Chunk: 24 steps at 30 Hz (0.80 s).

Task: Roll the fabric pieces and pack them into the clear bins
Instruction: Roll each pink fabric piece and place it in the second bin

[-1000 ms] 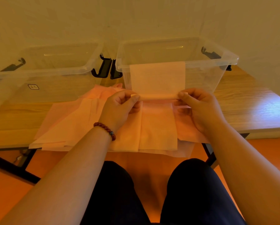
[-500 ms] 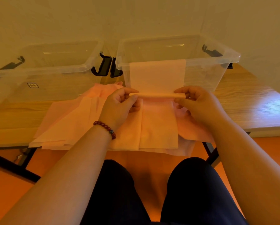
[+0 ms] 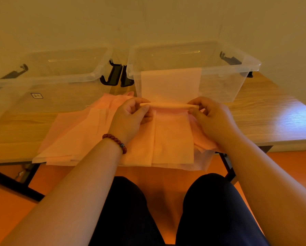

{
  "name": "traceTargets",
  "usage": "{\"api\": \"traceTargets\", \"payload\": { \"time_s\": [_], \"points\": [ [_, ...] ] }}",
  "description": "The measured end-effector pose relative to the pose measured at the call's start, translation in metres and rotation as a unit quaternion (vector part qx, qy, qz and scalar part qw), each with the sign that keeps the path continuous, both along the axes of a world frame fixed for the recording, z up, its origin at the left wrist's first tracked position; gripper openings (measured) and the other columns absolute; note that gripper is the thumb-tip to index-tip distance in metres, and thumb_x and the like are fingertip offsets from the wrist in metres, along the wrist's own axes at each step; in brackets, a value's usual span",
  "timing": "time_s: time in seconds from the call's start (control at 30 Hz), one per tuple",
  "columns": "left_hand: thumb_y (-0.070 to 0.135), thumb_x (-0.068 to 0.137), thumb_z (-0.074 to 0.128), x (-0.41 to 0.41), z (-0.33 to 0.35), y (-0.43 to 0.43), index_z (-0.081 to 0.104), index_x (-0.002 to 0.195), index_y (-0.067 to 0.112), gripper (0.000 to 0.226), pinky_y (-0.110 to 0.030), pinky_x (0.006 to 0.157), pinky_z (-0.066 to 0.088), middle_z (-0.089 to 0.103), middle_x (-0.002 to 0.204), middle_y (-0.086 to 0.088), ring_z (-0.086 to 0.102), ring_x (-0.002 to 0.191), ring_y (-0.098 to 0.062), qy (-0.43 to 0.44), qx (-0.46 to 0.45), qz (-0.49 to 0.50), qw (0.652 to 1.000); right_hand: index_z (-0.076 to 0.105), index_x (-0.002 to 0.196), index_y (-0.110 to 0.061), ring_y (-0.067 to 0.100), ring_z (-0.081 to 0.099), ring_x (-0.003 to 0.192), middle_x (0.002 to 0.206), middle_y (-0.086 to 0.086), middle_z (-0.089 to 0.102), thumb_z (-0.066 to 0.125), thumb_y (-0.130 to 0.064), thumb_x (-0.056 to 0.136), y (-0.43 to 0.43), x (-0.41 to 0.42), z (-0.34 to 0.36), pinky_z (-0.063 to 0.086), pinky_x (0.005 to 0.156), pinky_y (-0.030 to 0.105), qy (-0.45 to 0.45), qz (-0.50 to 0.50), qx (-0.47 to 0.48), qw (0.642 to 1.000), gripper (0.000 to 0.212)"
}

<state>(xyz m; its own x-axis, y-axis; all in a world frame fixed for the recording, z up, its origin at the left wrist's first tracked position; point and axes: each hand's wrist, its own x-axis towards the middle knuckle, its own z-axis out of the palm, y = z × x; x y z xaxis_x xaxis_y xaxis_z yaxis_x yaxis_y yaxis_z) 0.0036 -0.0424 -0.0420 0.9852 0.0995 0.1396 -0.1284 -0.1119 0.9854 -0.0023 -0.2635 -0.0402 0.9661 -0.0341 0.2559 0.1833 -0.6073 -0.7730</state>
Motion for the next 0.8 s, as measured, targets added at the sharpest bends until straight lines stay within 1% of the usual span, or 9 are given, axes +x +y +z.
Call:
{"api": "traceTargets", "payload": {
  "time_s": [0.1, 0.23, 0.33, 0.4, 0.5, 0.57, 0.67, 0.73, 0.8],
  "points": [
    [0.019, 0.094, 0.058, 0.001, 0.000, 0.000, 0.065, 0.093, 0.026, 0.010, -0.028, 0.081, 0.056, 0.069, 0.093, 0.005, 0.068, 0.084, -0.006, 0.001, -0.004, 0.004, 1.000, 0.064, 0.104, -0.036, 0.011, 0.059, 0.069, 0.076, -0.010, 0.062, 0.058, -0.031, 0.095, 0.001, 0.000, 0.001, 0.048, 0.064, 0.034, 0.008, 0.002, 0.015, 1.000, 0.012],
    [0.020, 0.093, 0.059, 0.002, -0.001, 0.002, 0.067, 0.093, 0.023, 0.008, -0.031, 0.086, 0.055, 0.069, 0.094, 0.006, 0.068, 0.086, -0.006, 0.007, -0.007, 0.006, 1.000, 0.065, 0.101, -0.033, -0.001, 0.058, 0.057, 0.084, -0.008, 0.069, 0.060, -0.028, 0.095, 0.003, -0.001, 0.007, 0.046, 0.057, 0.028, 0.025, -0.001, 0.094, 0.995, 0.009],
    [0.015, 0.094, 0.058, 0.002, 0.000, 0.002, 0.065, 0.091, 0.025, 0.012, -0.028, 0.081, 0.056, 0.068, 0.094, 0.004, 0.068, 0.079, -0.004, 0.006, -0.024, 0.003, 1.000, 0.067, 0.099, -0.029, -0.005, 0.056, 0.054, 0.082, -0.009, 0.070, 0.059, -0.031, 0.096, 0.003, -0.001, 0.011, 0.043, 0.052, 0.021, 0.040, 0.005, 0.126, 0.991, 0.009],
    [0.009, 0.094, 0.057, 0.002, 0.000, 0.001, 0.063, 0.092, 0.025, 0.017, -0.025, 0.075, 0.055, 0.066, 0.100, 0.000, 0.068, 0.077, -0.003, 0.001, -0.044, -0.003, 0.999, 0.069, 0.095, -0.029, -0.005, 0.054, 0.051, 0.075, -0.010, 0.066, 0.061, -0.033, 0.094, 0.001, 0.000, 0.013, 0.042, 0.053, 0.021, 0.045, 0.006, 0.126, 0.991, 0.008],
    [0.006, 0.093, 0.057, 0.002, 0.001, 0.000, 0.062, 0.092, 0.025, 0.020, -0.021, 0.070, 0.055, 0.063, 0.110, -0.004, 0.067, 0.074, -0.003, -0.004, -0.048, -0.005, 0.999, 0.069, 0.093, -0.030, 0.000, 0.054, 0.056, 0.071, -0.012, 0.060, 0.065, -0.033, 0.091, -0.001, 0.004, 0.019, 0.044, 0.061, 0.024, 0.043, 0.012, 0.091, 0.995, 0.006],
    [0.007, 0.093, 0.057, 0.002, 0.002, 0.000, 0.062, 0.091, 0.024, 0.019, -0.020, 0.070, 0.055, 0.064, 0.105, -0.001, 0.067, 0.074, -0.002, -0.004, -0.047, -0.001, 0.999, 0.069, 0.095, -0.029, 0.004, 0.056, 0.062, 0.075, -0.012, 0.061, 0.065, -0.034, 0.090, -0.002, 0.006, 0.022, 0.046, 0.064, 0.024, 0.046, 0.019, 0.055, 0.997, 0.007],
    [0.010, 0.094, 0.057, 0.002, 0.001, 0.000, 0.063, 0.090, 0.025, 0.017, -0.024, 0.075, 0.056, 0.066, 0.096, 0.003, 0.067, 0.076, -0.003, 0.003, -0.041, 0.010, 0.999, 0.067, 0.092, -0.036, 0.010, 0.061, 0.076, 0.082, -0.017, 0.061, 0.065, -0.037, 0.090, -0.003, 0.010, 0.024, 0.049, 0.073, 0.028, 0.035, 0.026, -0.016, 0.999, 0.003],
    [0.012, 0.094, 0.057, 0.003, 0.001, 0.001, 0.064, 0.090, 0.027, 0.017, -0.028, 0.079, 0.057, 0.066, 0.101, 0.001, 0.067, 0.080, -0.005, 0.009, -0.030, 0.018, 0.999, 0.067, 0.091, -0.037, 0.011, 0.062, 0.082, 0.080, -0.021, 0.059, 0.064, -0.038, 0.090, -0.002, 0.010, 0.023, 0.049, 0.076, 0.029, 0.027, 0.030, -0.066, 0.997, 0.003],
    [0.014, 0.094, 0.057, 0.003, 0.000, 0.001, 0.064, 0.090, 0.029, 0.016, -0.030, 0.082, 0.057, 0.066, 0.105, 0.000, 0.068, 0.083, -0.007, 0.011, -0.023, 0.020, 0.999, 0.068, 0.091, -0.036, 0.012, 0.062, 0.083, 0.079, -0.021, 0.059, 0.064, -0.036, 0.091, -0.002, 0.010, 0.022, 0.050, 0.078, 0.030, 0.014, 0.032, -0.073, 0.997, 0.004]
  ]
}}
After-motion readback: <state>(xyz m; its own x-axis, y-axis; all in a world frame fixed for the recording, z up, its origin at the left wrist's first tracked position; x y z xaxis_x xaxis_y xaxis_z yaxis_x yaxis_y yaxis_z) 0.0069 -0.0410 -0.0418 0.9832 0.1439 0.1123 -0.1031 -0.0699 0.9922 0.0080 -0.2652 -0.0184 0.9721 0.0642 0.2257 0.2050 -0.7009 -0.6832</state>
